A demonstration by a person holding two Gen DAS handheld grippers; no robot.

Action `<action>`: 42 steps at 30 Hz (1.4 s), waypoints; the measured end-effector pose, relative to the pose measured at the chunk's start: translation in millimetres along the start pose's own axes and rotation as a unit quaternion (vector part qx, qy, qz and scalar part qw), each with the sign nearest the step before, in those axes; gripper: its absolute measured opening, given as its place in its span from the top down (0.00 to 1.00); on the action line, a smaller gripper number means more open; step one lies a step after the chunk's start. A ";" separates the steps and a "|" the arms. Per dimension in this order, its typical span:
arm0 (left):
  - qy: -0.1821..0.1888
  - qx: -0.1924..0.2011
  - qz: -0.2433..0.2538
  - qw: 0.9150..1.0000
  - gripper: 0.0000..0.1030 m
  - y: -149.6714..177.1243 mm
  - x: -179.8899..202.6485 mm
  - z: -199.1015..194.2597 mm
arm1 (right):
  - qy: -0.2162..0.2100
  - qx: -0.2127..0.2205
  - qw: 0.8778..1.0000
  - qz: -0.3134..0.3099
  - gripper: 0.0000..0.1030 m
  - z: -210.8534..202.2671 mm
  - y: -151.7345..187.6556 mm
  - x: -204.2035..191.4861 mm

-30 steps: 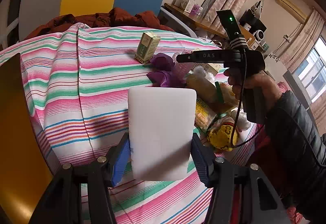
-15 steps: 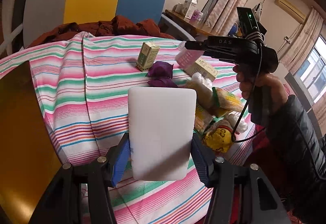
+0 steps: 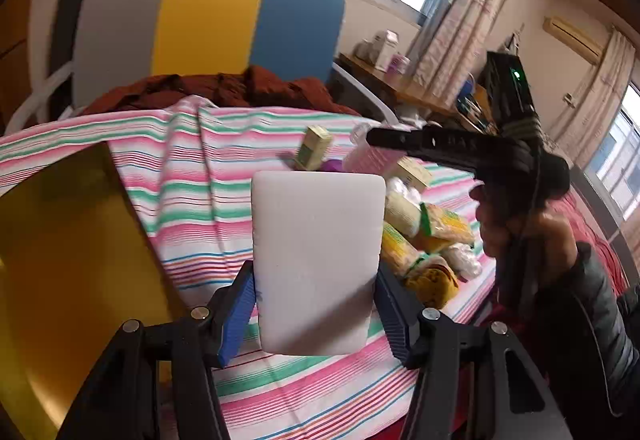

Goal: Organize objects
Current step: 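Carry the white sponge toward the tray while the right gripper grasps the pink roller, then place the white sponge and pink roller in the gold tray with both grippers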

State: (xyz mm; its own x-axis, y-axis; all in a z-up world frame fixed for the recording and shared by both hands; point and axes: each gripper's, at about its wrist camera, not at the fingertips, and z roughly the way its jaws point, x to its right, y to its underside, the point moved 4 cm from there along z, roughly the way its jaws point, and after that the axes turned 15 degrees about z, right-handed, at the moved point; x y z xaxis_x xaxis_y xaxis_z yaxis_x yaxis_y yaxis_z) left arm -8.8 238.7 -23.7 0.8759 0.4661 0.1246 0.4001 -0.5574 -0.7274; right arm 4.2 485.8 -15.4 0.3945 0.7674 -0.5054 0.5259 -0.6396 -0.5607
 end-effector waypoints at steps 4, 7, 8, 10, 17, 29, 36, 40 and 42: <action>-0.020 0.015 -0.021 0.999 0.44 3.1 -20.0 -15.9 | -0.013 -0.004 1.000 -0.009 0.66 4.2 11.6 -25.3; -0.036 0.026 -0.033 0.998 0.44 5.3 -33.1 -28.6 | -0.023 -0.009 1.000 -0.016 0.66 8.7 19.0 -46.5; -0.043 0.030 -0.039 0.998 0.44 7.3 -39.7 -33.4 | -0.027 -0.010 0.999 -0.016 0.66 9.4 20.4 -51.4; -0.059 0.034 -0.052 0.996 0.44 13.0 -53.4 -41.9 | -0.035 -0.012 0.999 -0.023 0.66 11.2 24.9 -67.8; -0.131 0.030 -0.105 0.985 0.44 44.9 -104.7 -73.1 | -0.087 -0.040 0.994 -0.056 0.66 18.6 47.4 -131.2; -0.244 -0.018 -0.195 0.950 0.34 122.2 -176.7 -108.0 | -0.139 -0.140 0.973 -0.124 0.66 63.7 118.8 -225.8; -0.275 -0.020 -0.213 0.937 0.25 132.7 -184.0 -121.4 | -0.133 -0.187 0.963 -0.144 0.48 87.8 159.8 -248.5; -0.292 -0.010 -0.205 0.934 0.25 126.3 -179.9 -132.4 | -0.125 -0.184 0.964 -0.147 0.46 84.4 164.2 -247.0; -0.297 -0.004 -0.195 0.935 0.25 118.1 -178.2 -136.4 | -0.110 -0.172 0.966 -0.156 0.41 78.6 165.0 -245.5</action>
State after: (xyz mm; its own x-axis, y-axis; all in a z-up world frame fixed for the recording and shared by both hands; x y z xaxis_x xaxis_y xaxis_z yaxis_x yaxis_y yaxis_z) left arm -80.9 -3.9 -39.8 0.3590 0.9332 -0.0187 0.6620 -0.2687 -0.6997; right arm -65.1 188.3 -35.4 0.0260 0.8687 -0.4947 0.8277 -0.2962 -0.4766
